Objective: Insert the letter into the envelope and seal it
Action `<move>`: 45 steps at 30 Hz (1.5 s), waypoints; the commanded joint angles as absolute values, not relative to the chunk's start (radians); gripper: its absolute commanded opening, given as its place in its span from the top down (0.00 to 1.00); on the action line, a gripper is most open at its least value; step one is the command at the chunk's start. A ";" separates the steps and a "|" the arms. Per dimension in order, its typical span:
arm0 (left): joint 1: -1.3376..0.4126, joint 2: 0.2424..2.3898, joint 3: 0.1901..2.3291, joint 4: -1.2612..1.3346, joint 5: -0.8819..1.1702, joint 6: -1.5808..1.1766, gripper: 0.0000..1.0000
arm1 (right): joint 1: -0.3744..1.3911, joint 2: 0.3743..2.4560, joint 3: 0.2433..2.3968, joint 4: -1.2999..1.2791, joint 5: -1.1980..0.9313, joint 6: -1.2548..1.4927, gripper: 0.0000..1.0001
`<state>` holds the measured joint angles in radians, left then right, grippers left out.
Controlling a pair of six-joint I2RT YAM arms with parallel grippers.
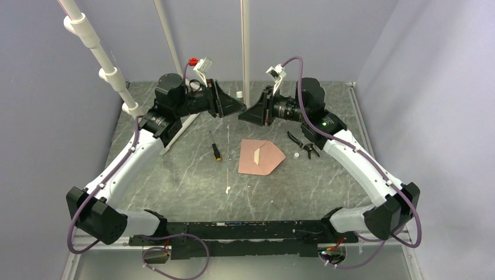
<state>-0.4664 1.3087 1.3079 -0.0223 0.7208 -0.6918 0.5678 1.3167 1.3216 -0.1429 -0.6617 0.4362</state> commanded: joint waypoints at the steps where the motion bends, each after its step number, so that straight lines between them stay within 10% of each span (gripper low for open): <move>1: -0.468 1.295 1.336 -0.011 0.753 -0.663 0.55 | 0.558 1.310 1.338 -0.135 -0.696 0.414 1.00; 15: -0.467 1.314 1.293 0.079 0.762 -0.701 0.50 | 0.548 1.317 1.324 -0.106 -0.737 0.474 1.00; 25: -0.468 1.331 1.290 0.123 0.814 -0.717 0.97 | 0.545 1.311 1.324 -0.097 -0.725 0.495 1.00; 29: -0.468 1.289 1.280 0.165 0.732 -0.734 0.98 | 0.543 1.264 1.289 -0.082 -0.549 0.573 0.37; 31: -0.468 1.262 1.259 0.207 0.652 -0.775 0.98 | 0.557 1.249 1.266 -0.032 -0.499 0.645 0.32; 40: -0.468 1.216 1.228 0.286 0.456 -0.942 0.97 | 0.620 1.234 1.252 0.080 -0.353 0.706 0.30; 45: -0.468 1.234 1.253 0.314 0.472 -0.998 0.98 | 0.621 1.255 1.259 0.173 -0.378 0.752 0.46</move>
<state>-0.4664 1.2400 1.2175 0.2371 0.4931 -0.9234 0.6209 1.2579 1.2369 0.0193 -0.3901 0.7017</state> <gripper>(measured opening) 0.212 0.589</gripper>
